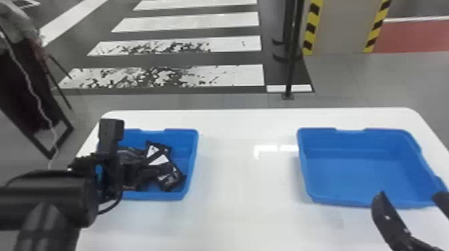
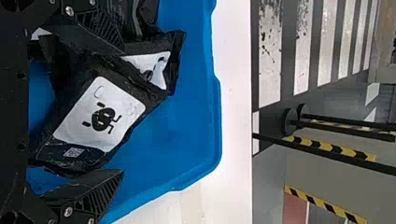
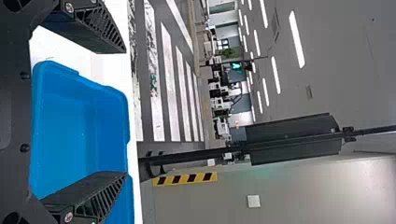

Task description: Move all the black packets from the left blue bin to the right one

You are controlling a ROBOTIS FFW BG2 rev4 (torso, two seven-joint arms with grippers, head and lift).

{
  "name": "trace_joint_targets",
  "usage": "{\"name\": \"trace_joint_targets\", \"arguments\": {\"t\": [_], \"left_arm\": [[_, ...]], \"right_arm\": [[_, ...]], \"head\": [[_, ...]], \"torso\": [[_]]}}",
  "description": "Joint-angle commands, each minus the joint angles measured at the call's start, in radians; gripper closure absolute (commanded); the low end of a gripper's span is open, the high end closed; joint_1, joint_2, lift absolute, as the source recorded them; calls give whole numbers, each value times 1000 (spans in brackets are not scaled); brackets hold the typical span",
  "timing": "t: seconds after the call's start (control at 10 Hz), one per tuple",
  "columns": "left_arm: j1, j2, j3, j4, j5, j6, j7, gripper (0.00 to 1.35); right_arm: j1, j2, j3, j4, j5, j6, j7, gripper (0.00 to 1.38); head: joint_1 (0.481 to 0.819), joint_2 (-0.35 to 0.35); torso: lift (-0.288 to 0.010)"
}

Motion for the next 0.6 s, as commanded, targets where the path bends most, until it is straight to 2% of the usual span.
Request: {"name": "trace_joint_targets", "arguments": {"t": [0.0,0.1,0.3,0.4,0.5], "left_arm": [[-42,9,-31,58,-9,2,-15,150],[-52,9,-33,70,-9,2,-21,177],[-61,10,-41,92,-47,31,-55,920],[-57,9,-43,92,-61,49,-64,1130],[-59,9,-44,90,-79,76,-70,1211]], "right_arm": [[0,1,2,2,0,0,0,91],[0,1,2,2,-2,0,0,91],[0,1,4,7,-14,0,0,91],[0,1,4,7,-16,0,0,91],[0,1,4,7,-18,0,0,91]], "head": [[695,113],[695,106],[695,98],[695,99],[695,102]], "torso": [[-140],[-140],[-140],[-140],[-140]]}}
